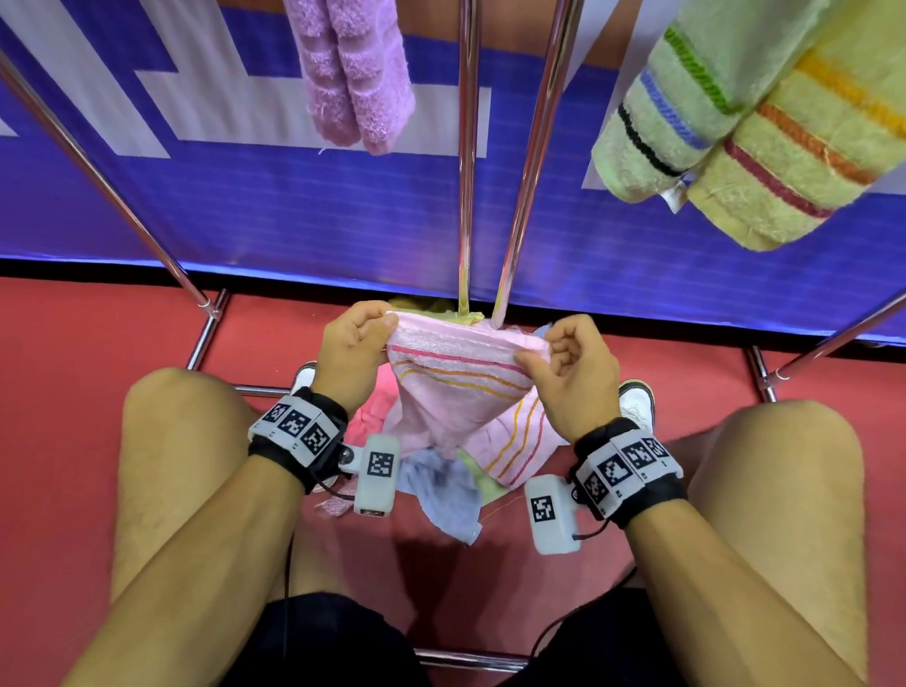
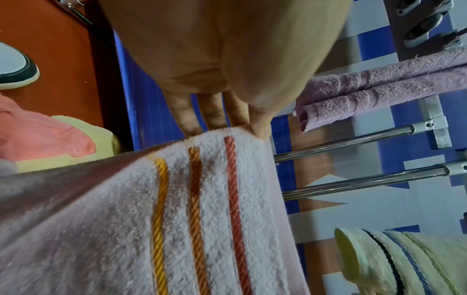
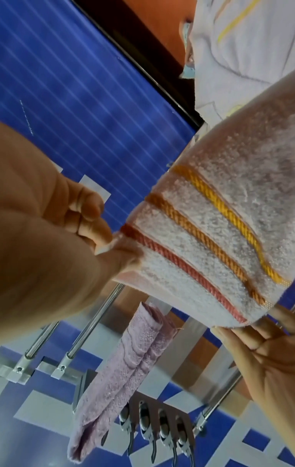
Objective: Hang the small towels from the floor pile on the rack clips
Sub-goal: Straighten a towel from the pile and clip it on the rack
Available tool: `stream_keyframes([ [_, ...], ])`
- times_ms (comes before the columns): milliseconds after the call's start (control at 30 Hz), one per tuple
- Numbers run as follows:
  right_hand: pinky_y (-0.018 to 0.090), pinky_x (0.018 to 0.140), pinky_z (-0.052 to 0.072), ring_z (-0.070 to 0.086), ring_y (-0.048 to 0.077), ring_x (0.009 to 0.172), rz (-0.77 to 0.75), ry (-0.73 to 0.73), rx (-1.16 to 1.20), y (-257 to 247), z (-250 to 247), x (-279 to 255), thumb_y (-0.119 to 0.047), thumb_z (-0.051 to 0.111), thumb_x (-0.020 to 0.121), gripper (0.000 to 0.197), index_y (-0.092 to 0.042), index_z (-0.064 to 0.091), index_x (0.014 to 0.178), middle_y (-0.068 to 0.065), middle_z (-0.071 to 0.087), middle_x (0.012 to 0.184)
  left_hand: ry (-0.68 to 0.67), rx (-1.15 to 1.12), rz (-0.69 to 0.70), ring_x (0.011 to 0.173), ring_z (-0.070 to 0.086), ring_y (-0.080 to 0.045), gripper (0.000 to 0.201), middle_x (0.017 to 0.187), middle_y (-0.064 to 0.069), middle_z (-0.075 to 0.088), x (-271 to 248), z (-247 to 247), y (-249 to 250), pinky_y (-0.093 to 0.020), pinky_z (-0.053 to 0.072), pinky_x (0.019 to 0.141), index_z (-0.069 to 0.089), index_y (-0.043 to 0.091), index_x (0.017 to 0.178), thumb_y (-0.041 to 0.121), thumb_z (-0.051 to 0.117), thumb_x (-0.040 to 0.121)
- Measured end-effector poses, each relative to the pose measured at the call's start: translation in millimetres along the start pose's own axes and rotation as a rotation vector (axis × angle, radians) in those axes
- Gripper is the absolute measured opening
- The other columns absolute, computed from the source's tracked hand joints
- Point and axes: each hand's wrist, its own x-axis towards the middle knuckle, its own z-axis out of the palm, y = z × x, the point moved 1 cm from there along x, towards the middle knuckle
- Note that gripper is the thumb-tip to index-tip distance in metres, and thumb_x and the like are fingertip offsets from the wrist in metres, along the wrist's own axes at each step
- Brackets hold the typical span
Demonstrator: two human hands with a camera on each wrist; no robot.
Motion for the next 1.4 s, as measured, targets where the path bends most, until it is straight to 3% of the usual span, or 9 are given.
stream_keyframes([
  [100,0.022,0.061,0.043,0.044,0.006,0.056,0.091,-0.074,-0.001,6.7,0.2,1.4,-0.011,0.079,0.077,0.040,-0.029,0.058,0.105,0.005,0.061,0.074,0.016,0.026,-0.001,0.051,0.053,-0.003,0.019,0.065,0.003,0.062,1.1,-0.9,-4.9,-0.014,0.043,0.047,0.062,0.011,0.088,0.000,0.051,0.098],
  [233,0.024,0.063,0.040,0.045,0.006,0.060,0.100,-0.121,0.008,7.1,0.6,3.5,-0.011,0.076,0.082,0.015,-0.021,0.065,0.079,-0.007,0.056,0.067,0.014,0.042,-0.018,0.067,0.056,-0.017,0.021,0.083,-0.016,0.060,3.3,-1.3,-10.4,-0.023,0.051,0.057,0.066,0.017,0.087,0.005,0.053,0.098],
  [333,0.017,0.063,0.043,0.052,0.004,0.067,0.104,-0.126,0.140,-0.2,-1.9,6.0,-0.006,0.069,0.088,0.016,-0.012,0.060,0.076,-0.005,0.060,0.075,0.023,0.014,-0.032,0.064,0.059,-0.011,0.016,0.081,-0.012,0.062,4.6,0.0,-9.9,-0.022,0.053,0.058,0.064,0.013,0.091,0.004,0.053,0.098],
  [500,0.035,0.064,0.048,0.055,0.015,0.067,0.112,-0.083,0.112,6.5,-1.1,7.2,-0.020,0.067,0.088,0.015,-0.017,0.059,0.076,0.006,0.062,0.074,0.042,0.020,-0.057,0.067,0.063,-0.014,0.018,0.079,-0.010,0.065,3.0,5.1,-9.4,-0.026,0.057,0.064,0.065,0.012,0.087,0.003,0.054,0.097],
  [833,0.026,0.060,0.037,0.047,0.005,0.052,0.114,0.066,-0.226,5.5,-2.8,4.3,-0.019,0.071,0.082,0.018,-0.020,0.054,0.079,-0.011,0.049,0.057,0.079,0.123,-0.118,0.064,0.064,-0.019,0.006,0.069,-0.007,0.071,-4.7,17.8,-15.9,-0.048,0.058,0.073,0.069,0.009,0.079,0.013,0.072,0.083],
  [967,0.032,0.064,0.042,0.053,0.023,0.061,0.079,-0.027,-0.260,-2.8,1.1,-0.8,-0.016,0.067,0.084,0.024,-0.023,0.045,0.090,-0.010,0.051,0.056,0.064,0.079,-0.145,0.073,0.066,-0.030,0.008,0.082,-0.025,0.071,-5.3,24.3,-17.2,-0.060,0.057,0.078,0.068,0.005,0.081,0.005,0.068,0.089],
  [1100,0.017,0.054,0.036,0.051,0.006,0.052,0.025,-0.178,-0.203,-9.5,12.2,-10.0,-0.012,0.060,0.090,0.022,-0.025,0.042,0.086,-0.010,0.051,0.052,-0.037,0.073,-0.201,0.072,0.063,-0.032,0.006,0.072,-0.013,0.071,-14.3,35.9,-23.8,-0.065,0.053,0.080,0.068,0.006,0.082,0.006,0.071,0.087],
  [1167,0.014,0.054,0.037,0.052,0.007,0.051,0.023,-0.227,-0.138,-10.1,18.7,-12.8,-0.009,0.056,0.091,0.022,-0.025,0.044,0.083,-0.007,0.053,0.052,-0.123,0.097,-0.183,0.068,0.061,-0.031,0.006,0.071,-0.026,0.068,-21.4,42.8,-26.6,-0.063,0.053,0.076,0.071,0.014,0.080,0.014,0.074,0.084],
  [1400,0.040,0.073,0.057,0.070,0.021,0.073,0.103,-0.345,-0.031,-5.6,24.7,-14.1,-0.008,0.049,0.078,0.030,-0.032,0.065,0.086,0.003,0.071,0.075,-0.155,0.058,-0.166,0.063,0.066,-0.017,0.009,0.066,-0.006,0.071,-25.2,54.4,-21.0,-0.033,0.057,0.067,0.069,0.013,0.084,0.004,0.070,0.088],
])
